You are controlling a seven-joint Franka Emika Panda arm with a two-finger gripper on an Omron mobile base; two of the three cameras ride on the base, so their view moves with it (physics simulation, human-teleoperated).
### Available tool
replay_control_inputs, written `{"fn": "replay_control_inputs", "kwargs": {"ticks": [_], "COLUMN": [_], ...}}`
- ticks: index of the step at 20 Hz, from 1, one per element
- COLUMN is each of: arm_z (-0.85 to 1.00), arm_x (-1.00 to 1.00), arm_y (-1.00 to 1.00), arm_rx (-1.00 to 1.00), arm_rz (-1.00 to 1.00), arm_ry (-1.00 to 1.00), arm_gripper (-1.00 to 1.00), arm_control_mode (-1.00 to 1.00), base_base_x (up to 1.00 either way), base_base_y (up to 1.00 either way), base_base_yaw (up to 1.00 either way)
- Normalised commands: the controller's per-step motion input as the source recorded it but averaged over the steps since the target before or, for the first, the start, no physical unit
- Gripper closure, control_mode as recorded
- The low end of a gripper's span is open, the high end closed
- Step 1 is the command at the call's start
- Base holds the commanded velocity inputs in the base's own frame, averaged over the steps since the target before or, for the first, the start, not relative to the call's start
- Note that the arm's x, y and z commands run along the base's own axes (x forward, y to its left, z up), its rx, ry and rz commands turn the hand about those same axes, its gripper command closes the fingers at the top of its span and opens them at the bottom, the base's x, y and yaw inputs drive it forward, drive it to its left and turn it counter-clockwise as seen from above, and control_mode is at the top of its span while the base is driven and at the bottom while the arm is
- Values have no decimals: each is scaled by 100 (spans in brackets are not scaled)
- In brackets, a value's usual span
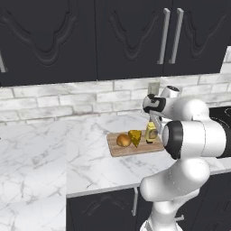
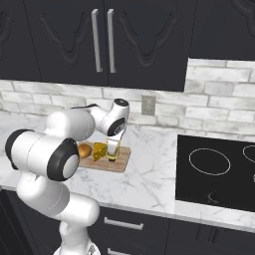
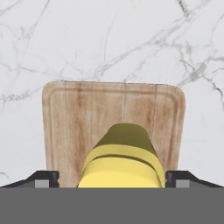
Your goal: Retrieve the reheated potato from the microwave, then place the potato, cheese, and condiment on the cutting board.
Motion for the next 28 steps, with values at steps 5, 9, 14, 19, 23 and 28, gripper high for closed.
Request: {"fn": "replay_control_inputs", "kwargs": {"ticks": [5,9,14,19,23,28], "arm_z": [1,4,7,5,2,0], "arm_x": [0,-6,-5,0,0,0], "arm_y": [-6,0,-2,-18,-25,-26], "arm_rx": [0,0,0,0,0,0], "arm_rz": [0,0,0,0,-2,-2], "arm_ry": [0,0,0,0,4,6], "arm_gripper": [-100,-100,-100,-100,-100,-100], "arm_control_mode": [-100,-100,-100,-100,-100,-100], "base_base_x": [0,0,0,0,0,0], "base_base_y": [0,0,0,0,0,0], "base_base_yaw": [0,0,0,0,0,0]}}
